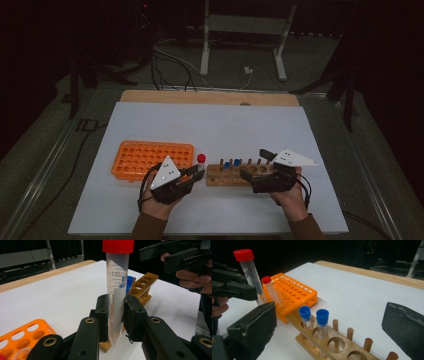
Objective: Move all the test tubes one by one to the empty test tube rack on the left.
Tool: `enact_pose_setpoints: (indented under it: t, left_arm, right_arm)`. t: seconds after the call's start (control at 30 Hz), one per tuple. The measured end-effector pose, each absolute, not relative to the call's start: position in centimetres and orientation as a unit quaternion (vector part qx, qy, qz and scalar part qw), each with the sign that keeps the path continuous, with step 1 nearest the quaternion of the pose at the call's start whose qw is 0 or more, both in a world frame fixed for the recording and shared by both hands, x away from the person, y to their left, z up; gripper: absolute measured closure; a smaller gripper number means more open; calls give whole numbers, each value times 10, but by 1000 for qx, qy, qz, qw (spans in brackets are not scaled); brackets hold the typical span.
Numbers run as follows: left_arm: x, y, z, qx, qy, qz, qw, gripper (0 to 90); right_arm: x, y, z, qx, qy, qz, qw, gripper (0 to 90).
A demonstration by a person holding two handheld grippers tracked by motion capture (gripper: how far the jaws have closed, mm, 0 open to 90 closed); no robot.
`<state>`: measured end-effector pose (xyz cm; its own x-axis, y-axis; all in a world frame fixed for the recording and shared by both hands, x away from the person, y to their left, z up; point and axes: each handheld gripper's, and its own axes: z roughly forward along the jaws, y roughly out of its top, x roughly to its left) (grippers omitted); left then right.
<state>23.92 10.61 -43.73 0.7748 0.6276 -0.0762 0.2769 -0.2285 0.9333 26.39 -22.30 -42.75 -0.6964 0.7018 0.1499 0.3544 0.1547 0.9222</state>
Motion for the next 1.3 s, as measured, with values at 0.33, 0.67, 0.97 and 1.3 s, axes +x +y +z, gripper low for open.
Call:
enact_pose_setpoints:
  t: [0.33, 0.67, 0.97, 1.3]
  left_arm:
    - [240, 133, -430, 754, 309, 176, 552, 749]
    - [240, 152, -427, 743, 328, 192, 551, 749]
    - [241, 167, -427, 732, 346, 207, 549, 748]
    - [242, 182, -430, 724, 368, 225, 538, 748]
  right_arm:
    - [264, -228, -426, 360, 737, 548, 165, 0]
    - [264, -232, -425, 365, 732, 550, 168, 0]
    - [264, -234, -425, 366, 731, 549, 173, 0]
    - [264, -233, -425, 366, 732, 546, 176, 0]
